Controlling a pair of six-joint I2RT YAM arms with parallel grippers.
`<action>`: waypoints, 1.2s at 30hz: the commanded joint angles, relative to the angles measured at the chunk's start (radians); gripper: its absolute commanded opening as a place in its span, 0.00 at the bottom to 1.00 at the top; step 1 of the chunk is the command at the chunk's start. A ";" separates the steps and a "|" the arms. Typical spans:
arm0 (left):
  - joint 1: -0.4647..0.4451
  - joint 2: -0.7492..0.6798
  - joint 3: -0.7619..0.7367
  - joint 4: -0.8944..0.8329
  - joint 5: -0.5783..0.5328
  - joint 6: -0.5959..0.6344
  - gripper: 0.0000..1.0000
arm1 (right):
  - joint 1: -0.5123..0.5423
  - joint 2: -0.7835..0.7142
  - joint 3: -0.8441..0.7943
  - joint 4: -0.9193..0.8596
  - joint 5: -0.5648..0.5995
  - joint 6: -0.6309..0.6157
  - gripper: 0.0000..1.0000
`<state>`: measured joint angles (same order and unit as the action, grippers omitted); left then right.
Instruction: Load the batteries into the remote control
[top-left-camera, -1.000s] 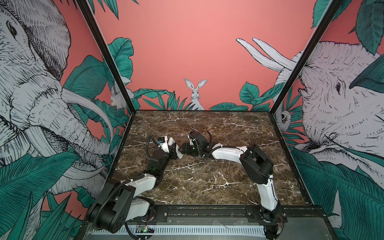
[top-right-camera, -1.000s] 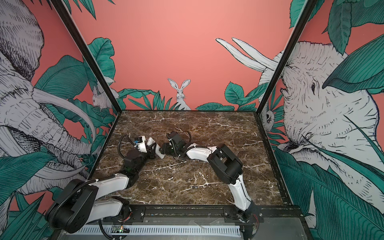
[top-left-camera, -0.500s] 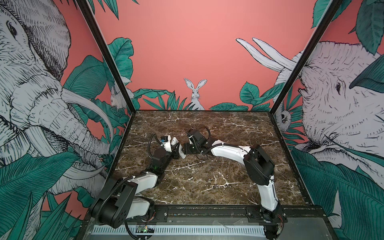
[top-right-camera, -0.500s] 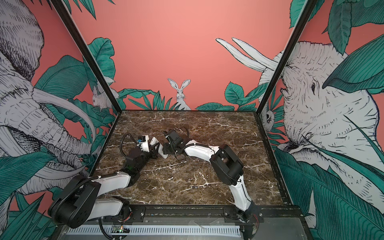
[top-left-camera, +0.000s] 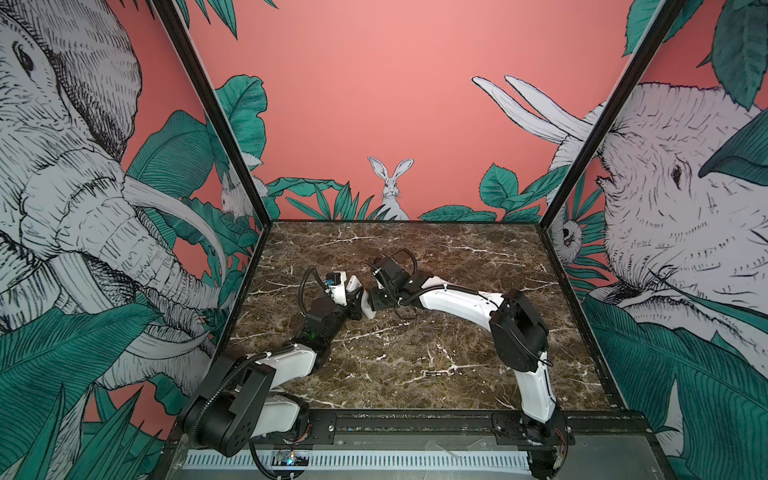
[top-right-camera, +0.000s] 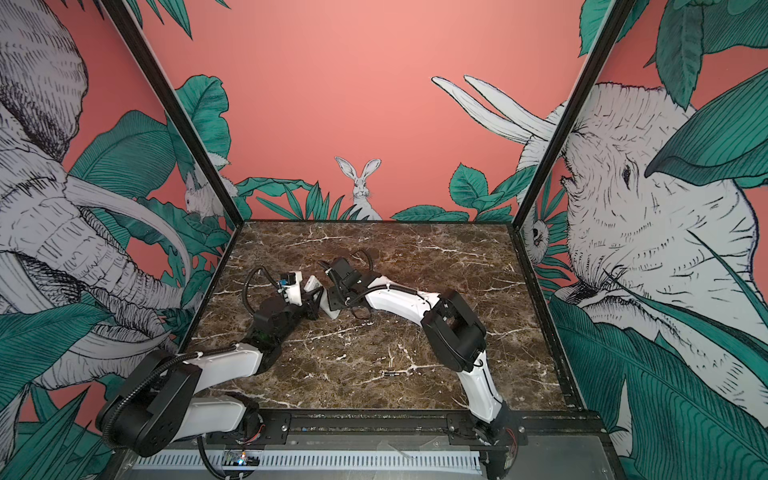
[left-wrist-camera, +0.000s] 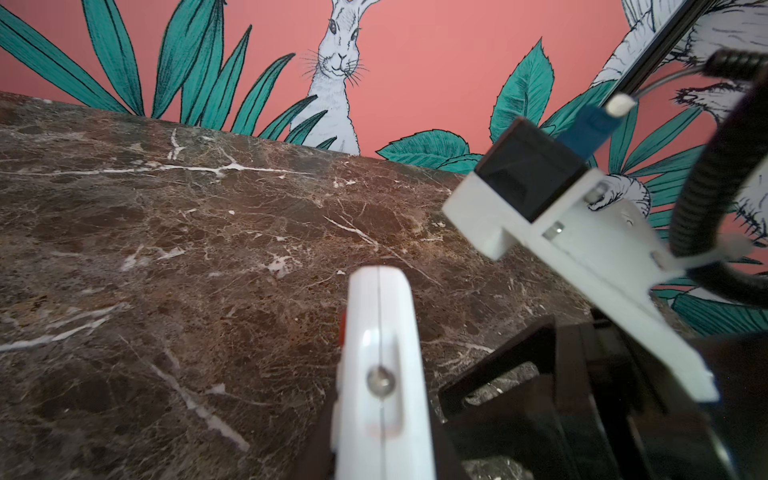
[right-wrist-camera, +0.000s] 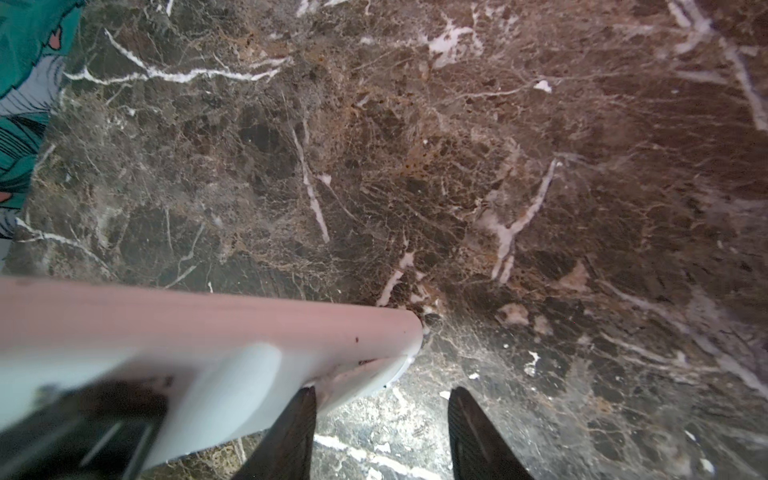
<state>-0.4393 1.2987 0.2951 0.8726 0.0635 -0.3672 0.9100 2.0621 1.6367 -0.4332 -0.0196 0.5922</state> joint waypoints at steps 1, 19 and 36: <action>-0.007 0.007 -0.002 -0.109 0.004 0.020 0.00 | 0.006 0.002 0.007 -0.156 0.065 -0.055 0.50; -0.007 -0.002 0.005 -0.129 0.001 0.018 0.00 | 0.007 -0.072 -0.092 0.034 -0.022 -0.090 0.55; -0.007 -0.024 0.003 -0.150 0.000 0.017 0.00 | -0.037 -0.076 -0.077 0.082 -0.062 -0.105 0.58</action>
<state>-0.4419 1.2804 0.3065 0.8280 0.0631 -0.3626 0.8871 2.0033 1.5494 -0.3702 -0.0731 0.4957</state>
